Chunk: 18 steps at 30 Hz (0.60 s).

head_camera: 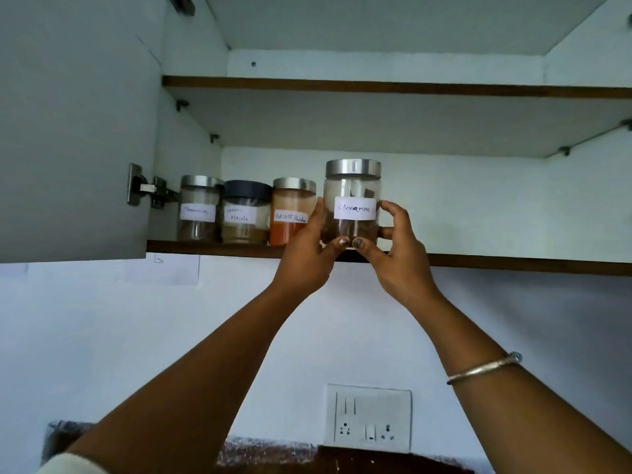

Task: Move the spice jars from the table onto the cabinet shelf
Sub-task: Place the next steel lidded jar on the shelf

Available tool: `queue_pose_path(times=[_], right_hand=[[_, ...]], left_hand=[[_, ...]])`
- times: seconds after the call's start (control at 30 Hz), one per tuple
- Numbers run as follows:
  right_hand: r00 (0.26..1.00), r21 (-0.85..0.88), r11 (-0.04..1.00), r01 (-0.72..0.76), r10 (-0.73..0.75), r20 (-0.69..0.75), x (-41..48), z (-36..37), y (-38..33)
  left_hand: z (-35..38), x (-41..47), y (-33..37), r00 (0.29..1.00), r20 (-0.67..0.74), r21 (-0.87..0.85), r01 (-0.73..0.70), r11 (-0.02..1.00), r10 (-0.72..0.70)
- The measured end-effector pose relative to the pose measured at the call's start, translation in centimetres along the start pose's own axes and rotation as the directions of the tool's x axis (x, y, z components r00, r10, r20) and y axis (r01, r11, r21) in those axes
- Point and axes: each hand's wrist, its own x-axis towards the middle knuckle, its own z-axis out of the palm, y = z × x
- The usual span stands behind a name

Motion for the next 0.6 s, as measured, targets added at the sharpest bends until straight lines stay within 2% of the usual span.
queue_pose_path(times=[0.17,0.27,0.37,0.43,0.5,0.6], right_hand=[[0.997,-0.172,0.982,-0.078,0.081,0.009,0.7,1.8,2.2],[0.995,-0.344,0.934,-0.093,0.094,-0.012,1.3,2.6,2.6],[0.994,-0.498,0.862,-0.100,0.108,-0.013,1.7,3.3,2.6],[0.992,-0.547,0.828,-0.122,0.119,-0.041,1.7,3.7,2.5],[0.989,-0.563,0.812,-0.150,0.130,-0.076,1.6,4.1,2.4],[0.983,-0.581,0.794,-0.180,0.158,-0.089,1.6,4.6,2.4]], left_hand=[[0.8,1.0,-2.8,0.999,0.035,0.225,0.000,0.974,-0.008],[1.6,1.2,-3.8,0.994,-0.111,0.291,0.047,0.956,-0.015],[2.6,1.0,-4.4,0.981,-0.196,0.342,0.061,0.938,0.008],[3.1,0.7,-4.8,0.963,-0.270,0.282,0.079,0.956,0.000],[3.4,0.8,-4.9,0.936,-0.345,0.148,0.126,0.981,-0.068],[3.6,1.5,-4.7,0.915,-0.374,0.071,0.193,0.979,-0.153]])
